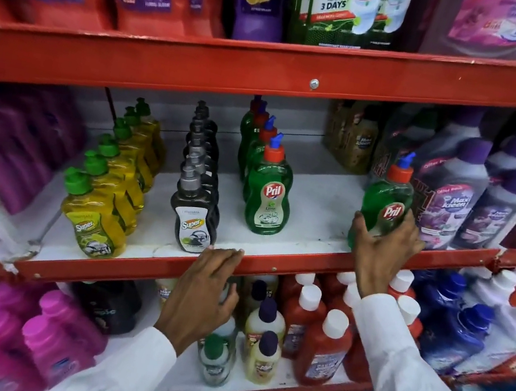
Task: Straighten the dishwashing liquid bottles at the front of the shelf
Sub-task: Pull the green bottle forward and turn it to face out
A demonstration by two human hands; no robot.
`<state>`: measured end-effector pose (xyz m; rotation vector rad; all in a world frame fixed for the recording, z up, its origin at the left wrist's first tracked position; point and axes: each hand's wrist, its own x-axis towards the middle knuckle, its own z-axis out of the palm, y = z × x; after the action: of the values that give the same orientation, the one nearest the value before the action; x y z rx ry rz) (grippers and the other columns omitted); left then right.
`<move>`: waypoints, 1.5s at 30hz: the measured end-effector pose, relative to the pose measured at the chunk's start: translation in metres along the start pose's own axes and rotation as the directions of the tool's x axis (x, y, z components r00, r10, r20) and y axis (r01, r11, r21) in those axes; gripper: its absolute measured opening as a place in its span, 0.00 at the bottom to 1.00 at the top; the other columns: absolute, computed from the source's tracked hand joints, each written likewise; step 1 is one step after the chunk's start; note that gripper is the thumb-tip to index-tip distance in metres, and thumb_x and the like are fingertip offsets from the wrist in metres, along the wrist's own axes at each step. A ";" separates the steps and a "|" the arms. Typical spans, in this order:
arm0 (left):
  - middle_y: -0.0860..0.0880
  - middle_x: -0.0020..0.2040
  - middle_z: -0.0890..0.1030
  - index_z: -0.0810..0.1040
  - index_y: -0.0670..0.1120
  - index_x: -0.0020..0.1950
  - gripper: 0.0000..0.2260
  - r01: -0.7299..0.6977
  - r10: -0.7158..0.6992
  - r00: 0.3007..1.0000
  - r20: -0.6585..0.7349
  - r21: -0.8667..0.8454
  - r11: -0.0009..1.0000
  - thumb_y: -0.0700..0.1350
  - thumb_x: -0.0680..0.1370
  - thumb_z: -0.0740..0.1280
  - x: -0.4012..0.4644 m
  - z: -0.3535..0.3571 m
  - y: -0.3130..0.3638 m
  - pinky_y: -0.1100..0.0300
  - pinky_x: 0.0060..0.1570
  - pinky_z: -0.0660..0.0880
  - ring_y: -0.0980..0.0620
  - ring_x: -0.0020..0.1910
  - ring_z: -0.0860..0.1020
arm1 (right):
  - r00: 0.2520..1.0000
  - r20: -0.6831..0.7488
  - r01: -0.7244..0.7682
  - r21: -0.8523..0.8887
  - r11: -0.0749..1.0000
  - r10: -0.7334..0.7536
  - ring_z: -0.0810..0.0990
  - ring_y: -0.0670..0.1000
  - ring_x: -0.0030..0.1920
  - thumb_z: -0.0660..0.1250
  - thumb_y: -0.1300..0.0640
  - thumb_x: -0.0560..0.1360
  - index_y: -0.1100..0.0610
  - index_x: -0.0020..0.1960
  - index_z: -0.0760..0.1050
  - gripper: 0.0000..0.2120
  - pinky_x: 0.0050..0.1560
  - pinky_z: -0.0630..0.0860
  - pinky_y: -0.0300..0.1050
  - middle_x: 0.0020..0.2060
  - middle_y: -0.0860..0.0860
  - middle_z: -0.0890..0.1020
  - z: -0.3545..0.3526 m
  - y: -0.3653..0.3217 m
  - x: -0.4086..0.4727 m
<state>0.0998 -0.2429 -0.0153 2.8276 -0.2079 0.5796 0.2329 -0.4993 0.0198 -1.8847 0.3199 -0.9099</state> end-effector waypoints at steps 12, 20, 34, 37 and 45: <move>0.49 0.77 0.66 0.62 0.49 0.78 0.28 0.061 -0.057 0.997 0.049 -0.089 0.994 0.47 0.78 0.65 -0.007 -0.004 -0.002 0.62 0.76 0.48 0.48 0.78 0.60 | 0.945 0.275 0.148 0.117 0.982 -0.176 0.68 0.53 0.59 0.78 0.41 0.63 0.60 0.66 0.66 0.41 0.59 0.63 0.38 0.58 0.55 0.74 0.045 -0.059 -0.087; 0.50 0.72 0.72 0.68 0.48 0.74 0.25 0.072 -0.074 0.997 -0.003 -0.165 0.984 0.49 0.77 0.65 -0.002 -0.008 0.000 0.62 0.72 0.63 0.52 0.71 0.70 | 0.934 0.334 0.105 0.084 0.991 -0.128 0.70 0.55 0.62 0.79 0.39 0.62 0.60 0.66 0.67 0.42 0.61 0.67 0.43 0.60 0.55 0.73 0.052 -0.068 -0.087; 0.50 0.61 0.83 0.76 0.46 0.67 0.23 0.252 -0.270 0.962 0.047 -0.546 0.799 0.44 0.73 0.76 0.057 -0.014 0.022 0.63 0.61 0.77 0.57 0.57 0.81 | 0.528 0.788 0.227 0.227 0.947 -0.316 0.81 0.51 0.59 0.72 0.60 0.75 0.56 0.67 0.73 0.22 0.61 0.77 0.45 0.57 0.49 0.83 0.027 -0.017 -0.025; 0.50 0.56 0.85 0.79 0.45 0.63 0.22 0.282 -0.294 0.952 0.081 -0.600 0.749 0.45 0.71 0.78 0.066 -0.012 0.022 0.58 0.58 0.80 0.56 0.52 0.83 | 0.526 0.784 0.205 0.259 0.944 -0.329 0.83 0.46 0.56 0.73 0.58 0.74 0.55 0.64 0.76 0.19 0.58 0.79 0.43 0.56 0.49 0.85 0.028 -0.014 -0.023; 0.55 0.47 0.84 0.80 0.46 0.59 0.15 0.303 -0.349 0.936 0.052 -0.629 0.716 0.40 0.73 0.76 0.069 -0.005 0.017 0.71 0.44 0.79 0.62 0.44 0.83 | 0.527 0.793 0.104 0.299 0.949 -0.307 0.83 0.41 0.53 0.77 0.53 0.70 0.49 0.58 0.79 0.17 0.53 0.81 0.41 0.51 0.43 0.85 0.028 -0.010 -0.024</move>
<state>0.1574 -0.2639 0.0205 2.1083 0.1048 0.4219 0.2346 -0.4618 0.0107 -1.9425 -0.5963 -0.0742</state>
